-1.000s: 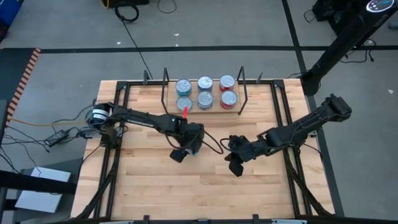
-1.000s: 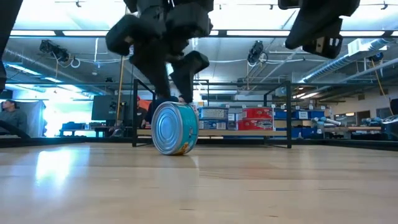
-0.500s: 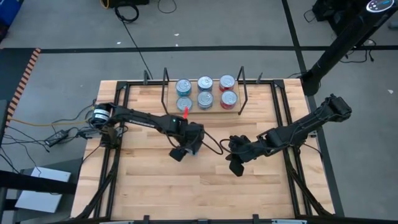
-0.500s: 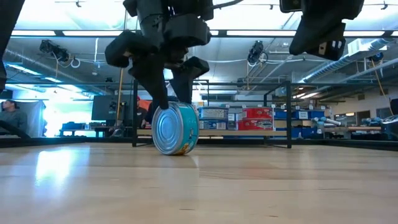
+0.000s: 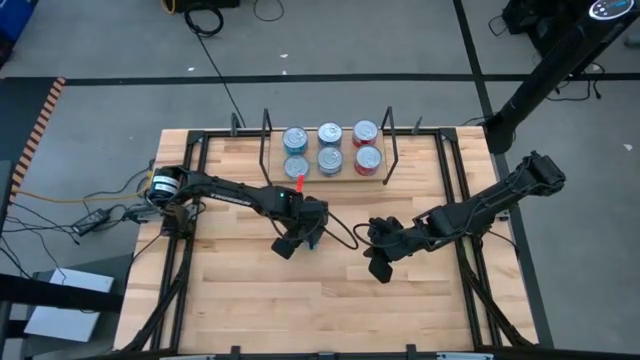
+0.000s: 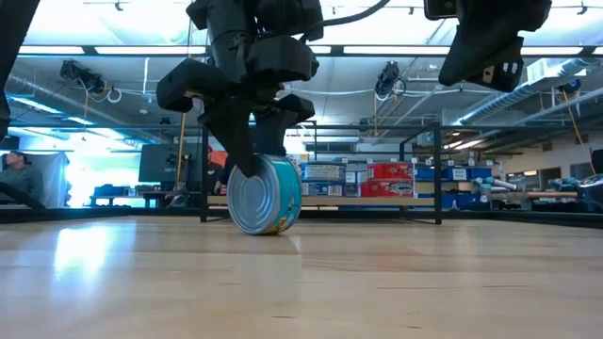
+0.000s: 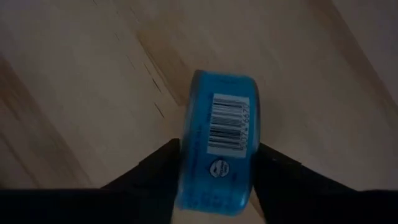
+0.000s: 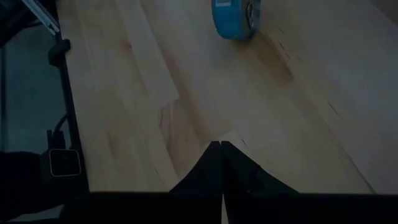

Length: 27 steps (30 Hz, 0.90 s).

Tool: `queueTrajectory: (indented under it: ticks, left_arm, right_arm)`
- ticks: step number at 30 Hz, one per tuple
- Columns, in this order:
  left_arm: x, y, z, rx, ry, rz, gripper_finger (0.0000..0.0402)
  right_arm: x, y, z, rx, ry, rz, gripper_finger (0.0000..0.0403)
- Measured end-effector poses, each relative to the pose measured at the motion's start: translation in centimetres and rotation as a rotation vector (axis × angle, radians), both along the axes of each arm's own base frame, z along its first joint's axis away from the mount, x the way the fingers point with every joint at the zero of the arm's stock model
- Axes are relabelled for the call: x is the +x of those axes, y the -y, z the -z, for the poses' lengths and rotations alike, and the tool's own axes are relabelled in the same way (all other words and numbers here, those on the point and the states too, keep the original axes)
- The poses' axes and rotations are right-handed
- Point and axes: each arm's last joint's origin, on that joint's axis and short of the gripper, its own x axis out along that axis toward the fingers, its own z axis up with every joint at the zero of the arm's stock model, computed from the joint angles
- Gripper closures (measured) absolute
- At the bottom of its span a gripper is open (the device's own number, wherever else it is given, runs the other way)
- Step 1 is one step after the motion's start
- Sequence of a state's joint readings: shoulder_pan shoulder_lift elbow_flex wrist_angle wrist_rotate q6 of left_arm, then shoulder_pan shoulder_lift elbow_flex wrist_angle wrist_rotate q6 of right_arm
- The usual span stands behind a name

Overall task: Stack canned seafood by type on shelf
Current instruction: Stack the center light blue tuna can on top of the other light blue tuna can on the shelf

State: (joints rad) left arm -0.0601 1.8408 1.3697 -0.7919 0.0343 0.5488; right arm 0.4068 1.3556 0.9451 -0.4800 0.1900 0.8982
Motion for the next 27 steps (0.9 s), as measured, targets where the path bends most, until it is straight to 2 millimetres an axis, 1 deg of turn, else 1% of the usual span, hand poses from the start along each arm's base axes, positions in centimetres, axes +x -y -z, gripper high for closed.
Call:
queueTrajectory:
  ticks: [2,4,7,9,13,18,22,27]
  left_arm:
    - [0.0,0.0,0.0,0.000,0.000,0.000,0.0237]
    - [0.0,0.0,0.0,0.001,0.000,-0.001,0.0254]
    - [0.0,-0.1,0.0,0.037,0.003,-0.016,0.0254]
    - [0.0,-0.3,-0.4,0.109,-0.010,-0.053,0.0254]
    - [0.1,-1.5,-2.2,0.269,0.002,-0.225,0.0254]
    - [0.1,-3.6,-3.7,0.434,0.078,-0.567,0.0254]
    - [-0.1,-5.2,-3.8,0.519,0.128,-0.755,0.0254]
    - [-0.2,-6.6,-3.6,0.623,0.186,-0.846,0.0254]
  right_arm:
    - [0.0,0.0,0.0,0.000,0.000,0.000,0.0397]
    - [0.0,0.0,0.0,-0.001,-0.001,0.000,0.0396]
    - [0.0,0.0,0.0,-0.001,-0.001,0.000,0.0397]
    - [0.0,0.0,0.0,-0.001,-0.001,0.000,0.0397]
    - [0.0,0.0,0.0,-0.002,-0.002,-0.002,0.0396]
    - [0.0,0.0,0.0,0.001,-0.005,0.004,0.0397]
    - [0.0,0.0,0.0,0.013,-0.007,0.017,0.0397]
    - [0.0,0.0,0.0,0.025,-0.010,0.016,0.0397]
